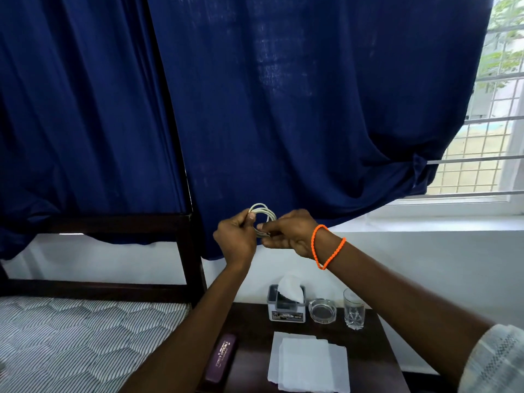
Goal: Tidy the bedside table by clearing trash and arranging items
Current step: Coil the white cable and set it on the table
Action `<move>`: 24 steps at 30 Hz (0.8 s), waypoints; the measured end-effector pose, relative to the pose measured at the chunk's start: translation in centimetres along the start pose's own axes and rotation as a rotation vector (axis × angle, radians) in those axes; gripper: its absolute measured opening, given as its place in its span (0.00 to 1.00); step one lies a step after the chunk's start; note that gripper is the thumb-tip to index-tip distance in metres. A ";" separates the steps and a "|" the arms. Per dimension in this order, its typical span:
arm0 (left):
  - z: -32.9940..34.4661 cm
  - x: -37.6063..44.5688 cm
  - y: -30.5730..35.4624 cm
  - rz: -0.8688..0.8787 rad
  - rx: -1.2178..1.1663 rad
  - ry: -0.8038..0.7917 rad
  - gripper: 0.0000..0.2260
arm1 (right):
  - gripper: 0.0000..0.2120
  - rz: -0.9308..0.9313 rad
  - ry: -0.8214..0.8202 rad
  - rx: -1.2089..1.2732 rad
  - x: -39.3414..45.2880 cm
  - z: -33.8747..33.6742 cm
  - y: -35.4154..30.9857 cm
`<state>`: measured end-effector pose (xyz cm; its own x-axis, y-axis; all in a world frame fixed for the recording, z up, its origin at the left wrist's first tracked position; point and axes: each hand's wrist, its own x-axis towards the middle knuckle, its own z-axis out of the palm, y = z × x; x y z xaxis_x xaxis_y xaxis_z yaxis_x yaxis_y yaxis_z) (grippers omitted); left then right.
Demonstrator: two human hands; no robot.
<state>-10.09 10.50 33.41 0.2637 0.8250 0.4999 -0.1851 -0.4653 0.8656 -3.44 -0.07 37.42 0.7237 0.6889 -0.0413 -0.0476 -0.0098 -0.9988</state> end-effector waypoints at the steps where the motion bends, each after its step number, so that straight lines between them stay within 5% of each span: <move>1: -0.2 0.0 -0.1 0.008 0.008 0.014 0.11 | 0.09 0.028 -0.055 0.036 -0.4 0.1 -0.2; 4: -0.7 0.7 -0.6 -0.018 0.016 0.034 0.10 | 0.11 0.047 -0.101 -0.074 -0.8 -0.3 -0.2; 7: -1.0 1.7 -1.4 -0.126 -0.033 0.017 0.07 | 0.18 -0.069 -0.023 -0.432 0.3 -1.9 0.1; 11: -1.4 2.5 -1.9 -0.366 -0.210 -0.068 0.07 | 0.11 -0.289 0.079 -0.882 1.8 -3.9 0.5; 19: -2.1 1.5 -3.9 -0.523 -0.180 -0.203 0.04 | 0.03 -0.138 0.081 -0.411 3.6 -3.6 4.1; 24: -2.1 0.4 -5.8 -0.634 -0.157 -0.362 0.04 | 0.13 -0.032 0.029 -0.195 4.3 -1.5 7.8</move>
<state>-10.93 14.18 28.51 0.6547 0.7503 -0.0917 -0.0196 0.1381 0.9902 0.32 1.73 29.45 0.7421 0.6702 -0.0075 0.1076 -0.1302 -0.9856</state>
